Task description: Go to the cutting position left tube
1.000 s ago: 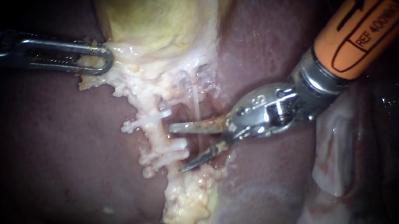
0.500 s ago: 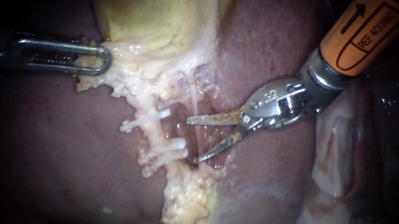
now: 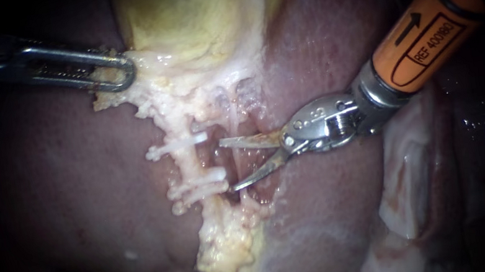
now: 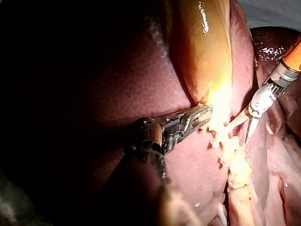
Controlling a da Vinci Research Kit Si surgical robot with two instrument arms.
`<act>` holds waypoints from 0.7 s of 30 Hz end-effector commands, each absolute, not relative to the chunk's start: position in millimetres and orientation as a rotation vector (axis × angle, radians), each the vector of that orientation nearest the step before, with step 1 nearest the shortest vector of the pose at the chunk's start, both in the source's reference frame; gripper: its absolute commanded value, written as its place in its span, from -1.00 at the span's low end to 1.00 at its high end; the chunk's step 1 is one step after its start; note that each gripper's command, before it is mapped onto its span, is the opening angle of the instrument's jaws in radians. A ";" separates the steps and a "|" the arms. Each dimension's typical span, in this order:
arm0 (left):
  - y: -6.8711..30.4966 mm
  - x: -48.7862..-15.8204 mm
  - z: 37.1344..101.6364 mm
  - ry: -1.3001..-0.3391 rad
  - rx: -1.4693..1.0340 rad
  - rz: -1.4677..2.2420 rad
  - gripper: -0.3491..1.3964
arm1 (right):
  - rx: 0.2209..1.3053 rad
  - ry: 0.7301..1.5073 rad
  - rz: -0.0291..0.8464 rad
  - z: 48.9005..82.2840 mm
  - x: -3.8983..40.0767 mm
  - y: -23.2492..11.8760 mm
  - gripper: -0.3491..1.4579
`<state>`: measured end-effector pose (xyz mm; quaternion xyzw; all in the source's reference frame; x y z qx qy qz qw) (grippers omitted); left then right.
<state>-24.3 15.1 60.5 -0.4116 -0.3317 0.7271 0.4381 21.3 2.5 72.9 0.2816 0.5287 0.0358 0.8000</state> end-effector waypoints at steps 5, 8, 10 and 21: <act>15.1 -24.4 60.6 -0.824 -1.023 1.808 -1.00 | 0.639 1.173 0.081 72.6 23.4 2.5 0.90; 15.1 -24.4 60.6 -0.824 -1.024 1.808 -1.00 | 0.653 1.180 0.079 72.7 24.7 2.4 0.90; 15.1 -24.4 60.6 -0.824 -1.024 1.808 -1.00 | 0.660 1.180 0.074 72.8 25.4 2.1 0.90; 15.1 -24.5 60.7 -0.823 -1.023 1.808 -1.00 | 0.717 1.222 0.113 73.5 28.5 0.9 0.86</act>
